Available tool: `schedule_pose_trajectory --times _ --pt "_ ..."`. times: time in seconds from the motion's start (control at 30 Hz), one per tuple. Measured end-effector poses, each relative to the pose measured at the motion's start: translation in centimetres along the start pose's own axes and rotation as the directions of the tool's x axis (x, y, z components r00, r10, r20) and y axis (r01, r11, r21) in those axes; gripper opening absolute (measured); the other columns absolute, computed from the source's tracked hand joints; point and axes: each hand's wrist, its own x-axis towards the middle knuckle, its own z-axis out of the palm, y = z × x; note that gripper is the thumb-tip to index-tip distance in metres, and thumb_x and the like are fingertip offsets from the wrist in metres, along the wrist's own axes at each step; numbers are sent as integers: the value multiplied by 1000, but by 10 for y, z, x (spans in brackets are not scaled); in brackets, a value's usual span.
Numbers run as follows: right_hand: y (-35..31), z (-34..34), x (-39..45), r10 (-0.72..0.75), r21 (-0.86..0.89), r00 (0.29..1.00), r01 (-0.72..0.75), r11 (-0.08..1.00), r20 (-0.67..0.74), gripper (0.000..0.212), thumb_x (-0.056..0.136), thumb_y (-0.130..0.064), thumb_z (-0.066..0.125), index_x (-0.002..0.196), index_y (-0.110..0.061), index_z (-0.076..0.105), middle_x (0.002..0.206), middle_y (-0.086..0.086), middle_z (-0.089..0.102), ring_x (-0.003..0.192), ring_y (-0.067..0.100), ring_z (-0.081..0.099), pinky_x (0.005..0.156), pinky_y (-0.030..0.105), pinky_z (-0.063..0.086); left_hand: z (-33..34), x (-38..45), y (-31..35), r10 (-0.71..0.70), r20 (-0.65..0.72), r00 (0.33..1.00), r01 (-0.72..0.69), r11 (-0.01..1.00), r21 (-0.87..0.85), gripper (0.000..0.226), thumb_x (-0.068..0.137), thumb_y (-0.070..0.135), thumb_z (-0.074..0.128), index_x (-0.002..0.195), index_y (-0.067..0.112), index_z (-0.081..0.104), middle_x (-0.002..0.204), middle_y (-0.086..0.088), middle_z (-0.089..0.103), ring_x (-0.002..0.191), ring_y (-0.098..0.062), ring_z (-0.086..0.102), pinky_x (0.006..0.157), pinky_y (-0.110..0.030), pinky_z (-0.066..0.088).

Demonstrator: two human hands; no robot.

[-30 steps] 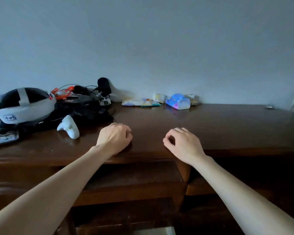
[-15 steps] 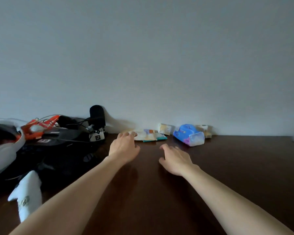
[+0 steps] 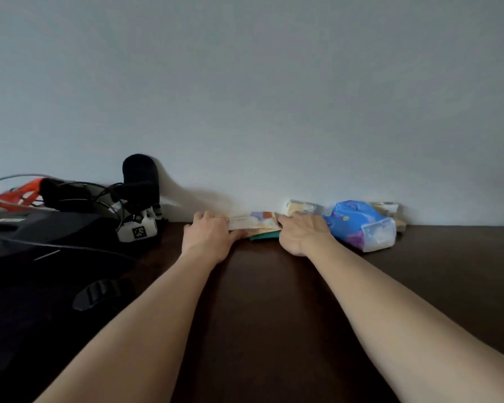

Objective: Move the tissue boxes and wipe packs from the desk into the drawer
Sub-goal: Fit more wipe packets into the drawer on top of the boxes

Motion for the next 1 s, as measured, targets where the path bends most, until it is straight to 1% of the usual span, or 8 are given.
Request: schedule_pose_trajectory --times 0.2,0.33,0.43,0.53,0.7,0.83,0.93,1.0 --pt "2 -11 -33 -83 50 994 87 995 -72 48 96 -46 43 129 -17 64 128 10 65 112 34 63 74 38 40 -24 -28 16 72 35 997 -77 982 175 66 97 66 37 129 16 65 121 -13 61 118 -30 51 93 -41 45" --pt "11 -24 -89 -97 111 993 104 988 -67 49 90 -56 49 113 -17 68 109 5 64 94 28 64 68 37 39 -43 -82 21 112 47 993 -118 977 178 67 95 71 34 124 20 67 117 -11 60 115 -28 51 91 -40 47" --pt "16 -39 -146 -101 169 994 108 980 -51 48 88 -58 52 110 -18 68 96 -1 53 82 22 54 64 36 37 -62 -134 23 134 26 991 -137 978 155 73 88 80 35 120 23 67 111 -8 59 108 -26 52 86 -39 47" --pt "17 -54 -211 -127 189 988 141 972 -85 47 86 -58 54 108 -20 70 94 -3 55 81 20 56 63 35 39 -84 -191 25 154 15 988 -155 976 153 82 79 87 35 124 26 64 114 -6 59 111 -25 53 89 -39 47" --pt "12 -67 -321 -203 161 952 243 957 -228 45 88 -56 55 109 -19 70 86 -5 53 75 17 53 59 33 35 -118 -287 19 185 -41 982 -182 981 65 99 73 96 21 127 23 62 112 -2 61 110 -23 57 88 -40 49" --pt "5 -76 -399 -225 105 928 266 958 -295 40 90 -51 53 106 -19 71 82 -7 50 69 16 51 51 30 26 -146 -358 13 236 11 972 -236 968 82 115 60 106 14 134 29 58 104 3 51 106 -20 55 85 -38 47" --pt "0 -75 -453 -182 145 888 265 953 -422 33 87 -47 52 93 -20 70 76 -11 45 67 14 51 49 27 24 -158 -406 4 302 -23 953 -297 946 130 115 63 104 29 142 25 53 114 2 52 110 -20 52 89 -39 47" --pt "-6 -67 -490 -120 201 820 274 940 -560 30 83 -42 49 78 -18 67 69 -12 43 62 15 53 45 24 24 -160 -437 -6 398 -179 900 -374 915 155 85 77 81 56 137 20 59 111 -2 56 104 -25 55 81 -40 49"
